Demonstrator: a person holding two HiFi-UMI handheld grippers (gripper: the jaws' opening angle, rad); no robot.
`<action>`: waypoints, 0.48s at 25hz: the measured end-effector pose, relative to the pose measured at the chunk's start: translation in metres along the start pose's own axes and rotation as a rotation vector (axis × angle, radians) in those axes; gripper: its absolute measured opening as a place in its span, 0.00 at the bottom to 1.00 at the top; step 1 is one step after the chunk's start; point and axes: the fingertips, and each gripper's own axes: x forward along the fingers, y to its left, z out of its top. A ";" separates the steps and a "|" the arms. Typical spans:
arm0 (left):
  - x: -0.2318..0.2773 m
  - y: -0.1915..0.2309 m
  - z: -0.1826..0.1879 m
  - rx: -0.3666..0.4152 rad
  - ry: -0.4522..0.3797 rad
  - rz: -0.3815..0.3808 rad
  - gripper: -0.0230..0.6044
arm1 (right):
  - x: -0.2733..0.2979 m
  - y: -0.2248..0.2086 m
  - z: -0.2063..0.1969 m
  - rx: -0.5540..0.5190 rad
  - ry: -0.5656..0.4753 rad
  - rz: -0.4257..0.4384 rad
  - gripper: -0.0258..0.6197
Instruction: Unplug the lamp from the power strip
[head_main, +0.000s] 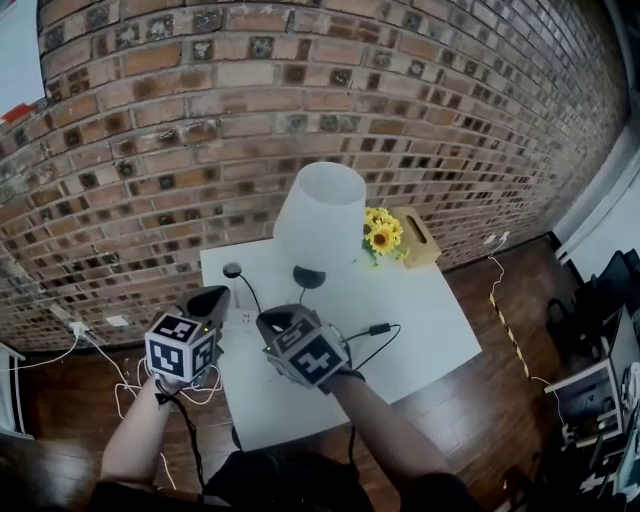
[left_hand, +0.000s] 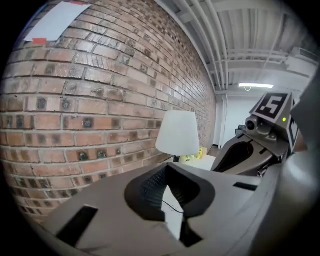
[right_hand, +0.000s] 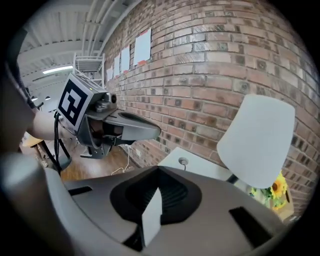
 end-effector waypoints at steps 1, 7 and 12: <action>-0.002 -0.007 0.002 -0.002 0.000 0.003 0.05 | -0.006 0.001 -0.001 -0.009 -0.010 0.000 0.04; -0.014 -0.061 0.004 0.009 0.009 0.033 0.05 | -0.052 0.007 -0.021 -0.031 -0.056 0.011 0.04; -0.028 -0.107 -0.005 0.022 0.029 0.034 0.05 | -0.087 0.015 -0.045 -0.041 -0.084 0.019 0.04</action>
